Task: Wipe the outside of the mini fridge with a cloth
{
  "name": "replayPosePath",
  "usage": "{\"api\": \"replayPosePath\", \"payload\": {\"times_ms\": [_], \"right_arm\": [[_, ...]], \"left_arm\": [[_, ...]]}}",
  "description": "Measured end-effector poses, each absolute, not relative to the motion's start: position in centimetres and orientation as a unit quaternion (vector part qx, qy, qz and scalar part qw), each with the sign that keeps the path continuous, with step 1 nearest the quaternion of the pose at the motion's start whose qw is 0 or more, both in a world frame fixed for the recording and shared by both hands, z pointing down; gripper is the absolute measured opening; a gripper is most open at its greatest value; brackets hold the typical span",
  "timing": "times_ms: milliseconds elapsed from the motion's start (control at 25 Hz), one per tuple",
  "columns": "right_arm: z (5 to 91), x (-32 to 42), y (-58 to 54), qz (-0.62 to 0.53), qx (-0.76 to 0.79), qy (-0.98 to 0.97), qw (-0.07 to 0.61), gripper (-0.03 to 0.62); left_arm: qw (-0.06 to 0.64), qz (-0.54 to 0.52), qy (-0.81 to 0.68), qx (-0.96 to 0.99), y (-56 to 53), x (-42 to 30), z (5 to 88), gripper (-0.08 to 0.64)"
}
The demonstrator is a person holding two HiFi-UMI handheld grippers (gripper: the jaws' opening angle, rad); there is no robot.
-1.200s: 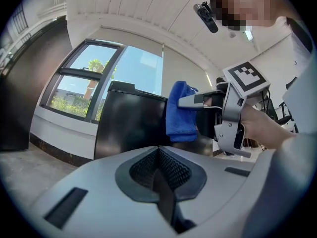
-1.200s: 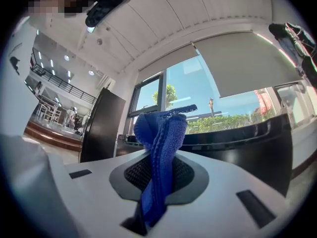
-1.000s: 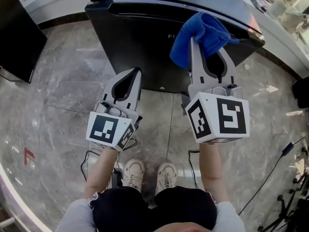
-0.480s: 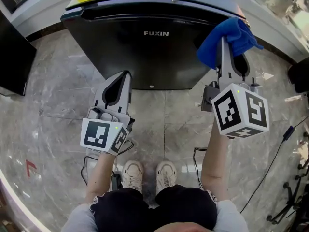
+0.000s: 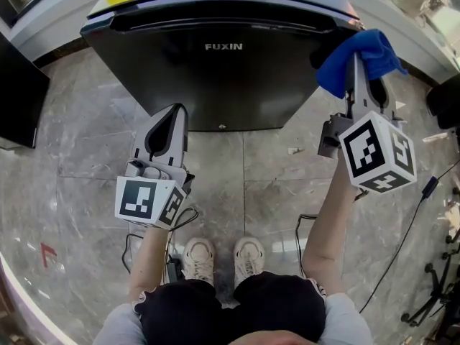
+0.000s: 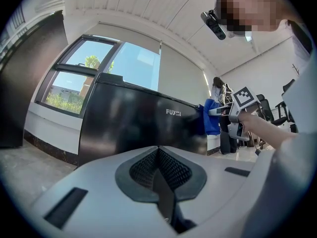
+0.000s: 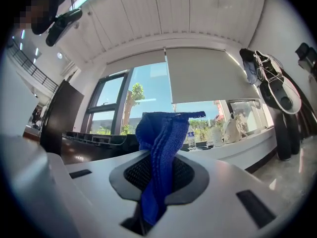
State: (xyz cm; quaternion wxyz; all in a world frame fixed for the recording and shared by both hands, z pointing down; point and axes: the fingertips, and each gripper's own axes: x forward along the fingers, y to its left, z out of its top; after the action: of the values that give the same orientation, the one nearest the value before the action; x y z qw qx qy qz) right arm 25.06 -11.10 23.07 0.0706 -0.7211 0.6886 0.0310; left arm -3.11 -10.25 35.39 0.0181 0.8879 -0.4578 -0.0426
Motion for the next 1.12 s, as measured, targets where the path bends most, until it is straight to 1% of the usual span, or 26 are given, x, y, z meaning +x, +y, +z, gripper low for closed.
{"api": "replayPosePath", "payload": {"times_ms": [280,440,560,800,960,1040,1120], "right_arm": [[22.9,28.0,-10.8,0.028,-0.750,0.656,0.079,0.075],[22.3,27.7,-9.9,0.010,-0.729,0.675,0.113,0.075],[20.7,23.8,-8.4,0.023,-0.680,0.724,0.112,0.075],[19.9,12.7,-7.6,0.000,-0.539,0.833,0.127,0.075],[22.6,5.1,-8.8,-0.040,-0.460,0.878,0.124,0.075],[24.3,1.5,-9.9,-0.050,-0.438,0.891,0.112,0.075],[25.9,-1.9,-10.6,-0.037,-0.430,0.897,0.092,0.075]], "left_arm": [[0.014,-0.041,-0.463,0.886,-10.2,-3.5,35.1,0.005],[0.017,-0.038,-0.464,0.885,-10.4,-3.3,35.4,0.005],[0.012,-0.038,-0.461,0.886,-10.5,-3.0,35.3,0.005],[0.013,-0.046,-0.488,0.872,-10.8,-5.3,35.0,0.005],[0.013,-0.043,-0.508,0.860,-11.0,-7.6,35.0,0.005],[0.014,-0.038,-0.519,0.854,-10.9,-8.9,35.3,0.005],[0.016,-0.035,-0.528,0.848,-10.9,-10.3,35.7,0.005]]}}
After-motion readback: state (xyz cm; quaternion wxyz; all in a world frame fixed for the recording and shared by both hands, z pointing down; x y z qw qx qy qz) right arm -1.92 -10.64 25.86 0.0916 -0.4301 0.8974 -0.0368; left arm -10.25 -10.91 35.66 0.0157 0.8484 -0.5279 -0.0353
